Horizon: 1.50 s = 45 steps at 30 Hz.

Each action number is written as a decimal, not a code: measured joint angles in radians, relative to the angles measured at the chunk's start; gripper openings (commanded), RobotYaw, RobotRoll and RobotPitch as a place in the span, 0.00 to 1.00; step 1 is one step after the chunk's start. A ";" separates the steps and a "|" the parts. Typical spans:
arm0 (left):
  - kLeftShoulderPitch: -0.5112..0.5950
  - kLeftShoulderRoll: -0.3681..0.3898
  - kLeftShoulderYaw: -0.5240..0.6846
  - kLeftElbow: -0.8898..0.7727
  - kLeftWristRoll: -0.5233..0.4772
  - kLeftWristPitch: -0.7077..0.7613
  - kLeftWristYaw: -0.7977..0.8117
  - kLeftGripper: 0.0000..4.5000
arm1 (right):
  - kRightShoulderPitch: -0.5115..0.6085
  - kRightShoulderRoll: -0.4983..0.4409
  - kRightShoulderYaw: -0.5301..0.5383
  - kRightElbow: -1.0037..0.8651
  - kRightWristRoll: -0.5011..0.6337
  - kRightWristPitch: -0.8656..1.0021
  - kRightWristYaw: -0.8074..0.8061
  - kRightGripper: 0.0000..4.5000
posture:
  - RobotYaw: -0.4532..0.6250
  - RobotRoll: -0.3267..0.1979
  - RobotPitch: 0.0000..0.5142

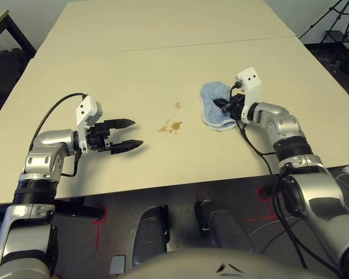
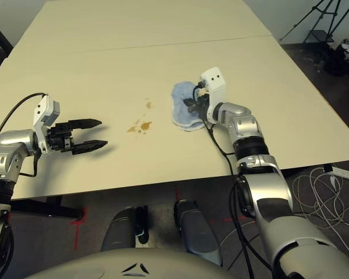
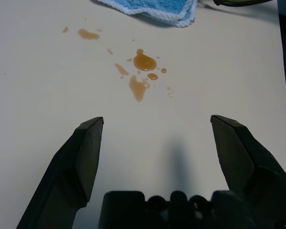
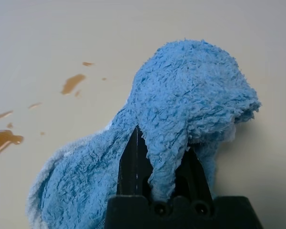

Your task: Wipe the water off the table with a rag.

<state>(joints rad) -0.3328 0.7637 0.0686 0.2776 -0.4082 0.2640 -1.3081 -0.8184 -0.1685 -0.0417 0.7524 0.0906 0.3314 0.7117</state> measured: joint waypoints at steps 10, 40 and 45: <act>0.036 0.002 0.019 -0.039 -0.003 0.014 0.018 1.00 | -0.023 0.138 0.080 0.015 -0.037 -0.025 0.005 0.00 | 0.27 0.62 0.31; 0.069 -0.003 0.031 -0.102 -0.007 0.046 0.035 1.00 | -0.124 0.094 0.215 0.141 -0.064 -0.139 0.060 0.00 | 0.25 0.62 0.34; 0.056 -0.011 0.020 -0.090 -0.006 0.043 0.032 1.00 | -0.158 0.007 0.170 0.234 -0.064 -0.186 0.028 0.00 | 0.23 0.62 0.34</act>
<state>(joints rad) -0.2771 0.7522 0.0886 0.1880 -0.4145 0.3068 -1.2758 -0.9766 -0.1617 0.1280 0.9866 0.0261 0.1449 0.7392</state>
